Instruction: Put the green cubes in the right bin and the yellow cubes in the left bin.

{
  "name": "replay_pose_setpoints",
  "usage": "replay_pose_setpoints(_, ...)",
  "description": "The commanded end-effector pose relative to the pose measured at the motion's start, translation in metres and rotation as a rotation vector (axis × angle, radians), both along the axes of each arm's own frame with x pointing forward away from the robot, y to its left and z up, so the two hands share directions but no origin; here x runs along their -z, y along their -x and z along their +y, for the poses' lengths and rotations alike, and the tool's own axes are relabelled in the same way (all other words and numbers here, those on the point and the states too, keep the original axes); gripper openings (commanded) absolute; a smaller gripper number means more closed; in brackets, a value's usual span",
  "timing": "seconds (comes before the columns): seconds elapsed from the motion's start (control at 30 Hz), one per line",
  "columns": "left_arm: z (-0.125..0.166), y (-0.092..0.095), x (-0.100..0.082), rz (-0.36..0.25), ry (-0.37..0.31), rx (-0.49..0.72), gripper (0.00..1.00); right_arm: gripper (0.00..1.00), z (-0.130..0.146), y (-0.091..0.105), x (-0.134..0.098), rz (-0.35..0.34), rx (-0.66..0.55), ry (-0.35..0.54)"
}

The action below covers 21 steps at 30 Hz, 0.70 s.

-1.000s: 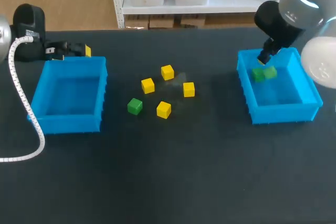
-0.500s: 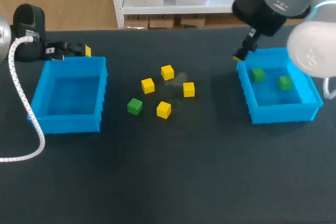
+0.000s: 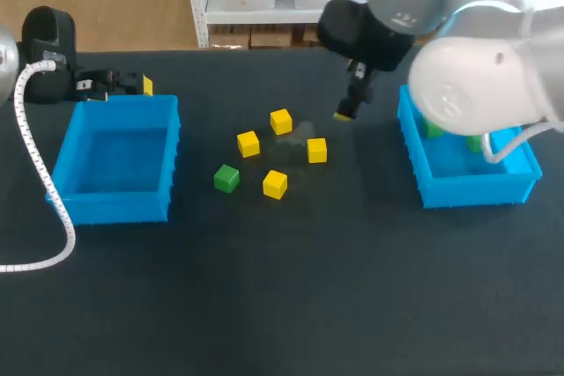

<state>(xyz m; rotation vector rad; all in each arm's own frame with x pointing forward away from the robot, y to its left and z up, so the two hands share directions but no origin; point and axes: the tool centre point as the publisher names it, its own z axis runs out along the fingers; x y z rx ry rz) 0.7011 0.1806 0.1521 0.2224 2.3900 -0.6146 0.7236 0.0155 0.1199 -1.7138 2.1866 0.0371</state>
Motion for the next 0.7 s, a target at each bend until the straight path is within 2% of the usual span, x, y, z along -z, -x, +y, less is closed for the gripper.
replay_pose_setpoints(0.03,0.002,0.0,0.001,-0.006,0.008,0.006,1.0,1.0,0.024,0.004,0.003,0.006,-0.03,0.015)
replay_pose_setpoints(0.4,0.002,0.0,0.001,-0.006,0.008,0.006,1.0,1.0,0.089,0.026,0.012,0.02,-0.146,0.035)
replay_pose_setpoints(0.7,0.002,0.0,0.001,-0.006,0.008,0.006,1.0,1.0,0.123,0.039,0.03,0.051,-0.184,0.056)
